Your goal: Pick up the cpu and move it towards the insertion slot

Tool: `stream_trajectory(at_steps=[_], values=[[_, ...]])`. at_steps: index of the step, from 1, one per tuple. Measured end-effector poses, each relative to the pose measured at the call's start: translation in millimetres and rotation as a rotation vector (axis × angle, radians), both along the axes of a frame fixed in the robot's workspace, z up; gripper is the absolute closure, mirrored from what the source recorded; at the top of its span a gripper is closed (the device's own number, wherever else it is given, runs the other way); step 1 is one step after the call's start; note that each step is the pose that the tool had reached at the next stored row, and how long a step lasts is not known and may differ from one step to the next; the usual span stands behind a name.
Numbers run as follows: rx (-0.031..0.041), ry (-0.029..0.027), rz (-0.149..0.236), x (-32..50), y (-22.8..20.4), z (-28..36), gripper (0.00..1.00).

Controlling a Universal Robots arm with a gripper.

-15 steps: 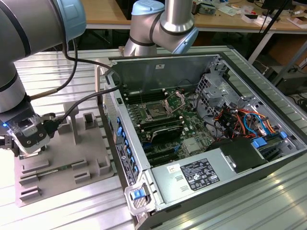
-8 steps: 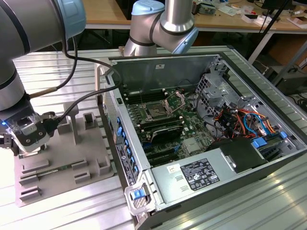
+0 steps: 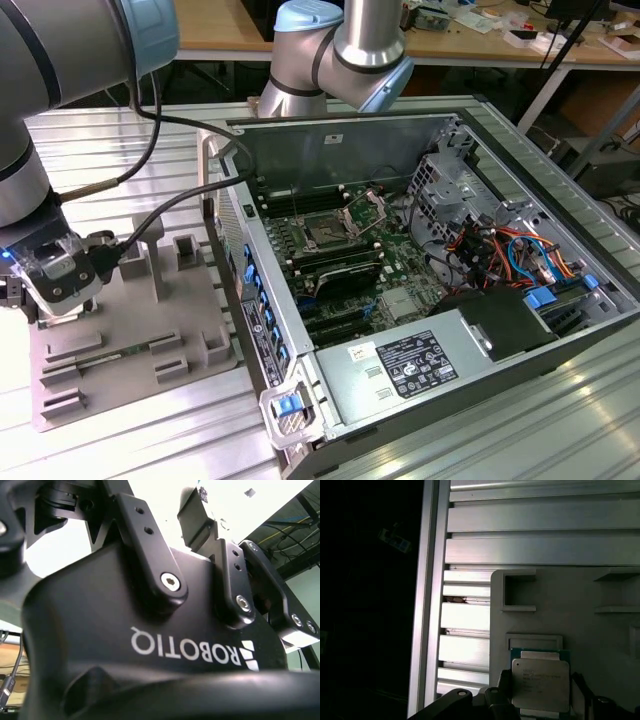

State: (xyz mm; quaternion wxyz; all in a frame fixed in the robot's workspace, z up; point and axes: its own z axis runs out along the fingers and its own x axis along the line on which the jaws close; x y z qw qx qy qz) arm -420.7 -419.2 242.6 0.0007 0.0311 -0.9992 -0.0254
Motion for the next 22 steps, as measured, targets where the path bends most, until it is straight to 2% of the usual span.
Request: stream_trajectory(at_steps=[15, 19, 22], values=[[0.0000, 0.0000, 0.000, 0.0, 0.0, 7.0, 0.45], [0.0000, 0.0000, 0.000, 0.0, 0.0, 16.2, 0.45], [0.0000, -0.0001, 0.000, 0.0, 0.0, 17.9, 0.45]])
